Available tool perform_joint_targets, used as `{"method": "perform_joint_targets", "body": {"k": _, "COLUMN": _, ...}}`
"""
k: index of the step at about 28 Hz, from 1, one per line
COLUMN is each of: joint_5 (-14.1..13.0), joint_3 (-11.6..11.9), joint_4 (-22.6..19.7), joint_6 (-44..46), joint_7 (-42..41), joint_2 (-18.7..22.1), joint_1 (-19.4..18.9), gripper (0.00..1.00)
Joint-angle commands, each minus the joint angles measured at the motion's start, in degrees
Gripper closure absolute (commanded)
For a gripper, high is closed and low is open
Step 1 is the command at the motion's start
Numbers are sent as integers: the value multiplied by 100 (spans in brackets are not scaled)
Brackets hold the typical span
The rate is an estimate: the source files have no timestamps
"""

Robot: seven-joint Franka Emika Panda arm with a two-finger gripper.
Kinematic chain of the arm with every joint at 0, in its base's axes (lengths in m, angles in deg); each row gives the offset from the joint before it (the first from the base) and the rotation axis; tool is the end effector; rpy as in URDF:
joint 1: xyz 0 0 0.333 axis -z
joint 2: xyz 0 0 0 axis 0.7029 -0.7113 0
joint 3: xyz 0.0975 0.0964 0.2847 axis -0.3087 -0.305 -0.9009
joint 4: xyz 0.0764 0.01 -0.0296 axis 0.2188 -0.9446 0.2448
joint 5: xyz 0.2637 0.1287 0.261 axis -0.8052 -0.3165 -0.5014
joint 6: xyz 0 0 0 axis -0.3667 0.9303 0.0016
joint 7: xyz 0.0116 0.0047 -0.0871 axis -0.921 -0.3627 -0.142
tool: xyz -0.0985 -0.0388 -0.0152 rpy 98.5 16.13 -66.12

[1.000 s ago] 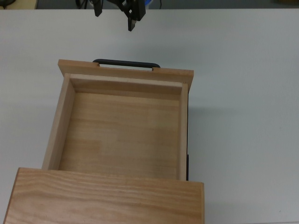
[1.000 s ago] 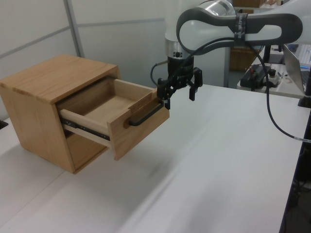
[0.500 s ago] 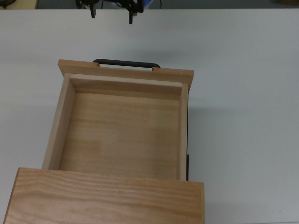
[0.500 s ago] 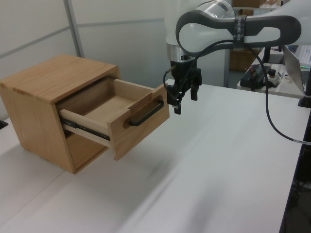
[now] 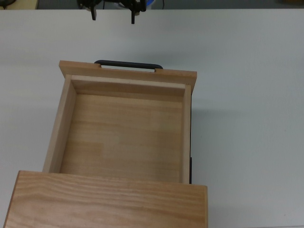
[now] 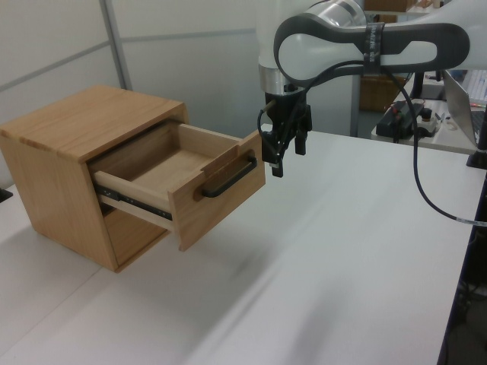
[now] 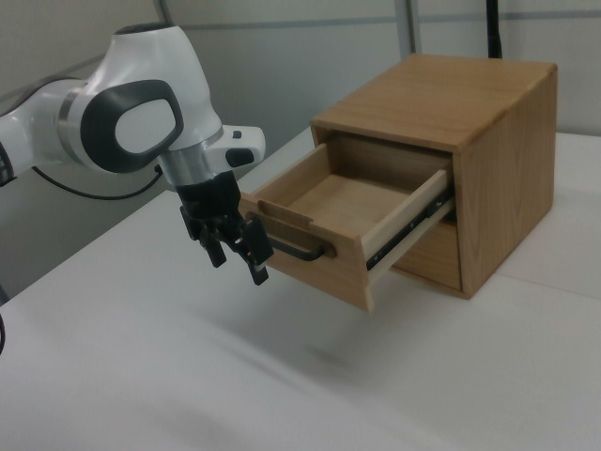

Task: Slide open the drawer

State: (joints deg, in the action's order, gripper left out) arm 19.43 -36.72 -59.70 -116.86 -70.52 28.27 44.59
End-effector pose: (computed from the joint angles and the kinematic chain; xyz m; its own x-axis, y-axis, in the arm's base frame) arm 0.5463 0.0188 0.5998 0.9999 -0.0100 0.0136 -0.0107 -0.9986 0.0513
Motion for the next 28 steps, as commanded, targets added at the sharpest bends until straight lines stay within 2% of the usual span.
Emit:
{"method": "perform_joint_targets", "body": {"k": 1, "joint_5": 63, "joint_3": 9, "joint_4": 239, "joint_6": 185, "joint_7": -204, "joint_2": -203, "joint_1": 6, "gripper": 0}}
{"method": "perform_joint_targets", "body": {"k": 28, "joint_5": -16, "joint_3": -35, "joint_4": 362, "joint_6": 194, "joint_7": -169, "joint_2": -308, "joint_1": -2, "gripper": 0}}
